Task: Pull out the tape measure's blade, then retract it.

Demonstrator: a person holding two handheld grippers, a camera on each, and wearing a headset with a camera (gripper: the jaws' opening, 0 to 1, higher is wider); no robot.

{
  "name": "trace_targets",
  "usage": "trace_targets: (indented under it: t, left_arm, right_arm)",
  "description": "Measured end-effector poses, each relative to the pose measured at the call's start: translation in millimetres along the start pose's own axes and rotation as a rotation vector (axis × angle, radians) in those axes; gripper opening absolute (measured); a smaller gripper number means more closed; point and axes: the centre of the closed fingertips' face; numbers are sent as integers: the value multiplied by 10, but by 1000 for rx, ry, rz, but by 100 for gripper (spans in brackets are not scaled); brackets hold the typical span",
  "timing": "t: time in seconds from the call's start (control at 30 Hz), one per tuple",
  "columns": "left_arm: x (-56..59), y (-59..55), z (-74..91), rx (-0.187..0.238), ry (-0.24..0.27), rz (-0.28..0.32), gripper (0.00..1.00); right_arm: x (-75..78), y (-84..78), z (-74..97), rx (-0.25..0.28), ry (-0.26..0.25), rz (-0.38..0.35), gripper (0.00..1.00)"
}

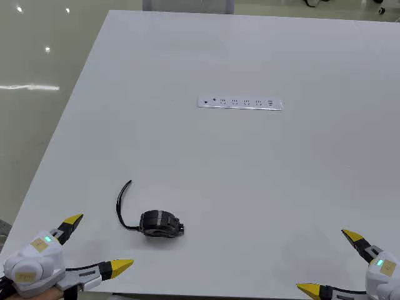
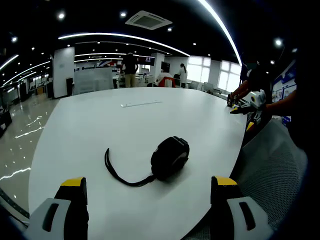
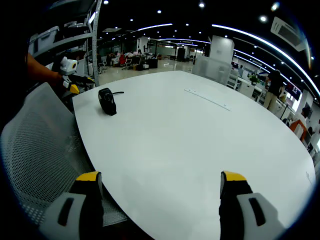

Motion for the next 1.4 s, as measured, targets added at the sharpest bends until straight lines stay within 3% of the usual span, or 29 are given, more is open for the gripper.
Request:
trace_targets:
  t: [0.6, 1.07, 1.23, 1.4]
  left_arm:
    - [20, -51, 9, -27, -15, -4, 100]
    - [46, -21, -23, -41, -32, -3, 100]
    - [89, -29, -96, -97, -107, -80, 98]
    - [161, 65, -217, -135, -181, -144, 95]
  right_arm:
    - [5, -29, 0, -5, 3, -4, 99]
    - [19, 9, 16, 5, -2, -5, 99]
    - [20, 93, -30, 12, 13, 11, 99]
    - [28, 215, -112, 23, 34, 31, 99]
Point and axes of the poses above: the centre of the closed fingertips' face, and the gripper's own axes: z roughly backward along the fingers, x roughly to its right, y roughly out of its top, and after that the axes turned 11 degrees about x, right-handed
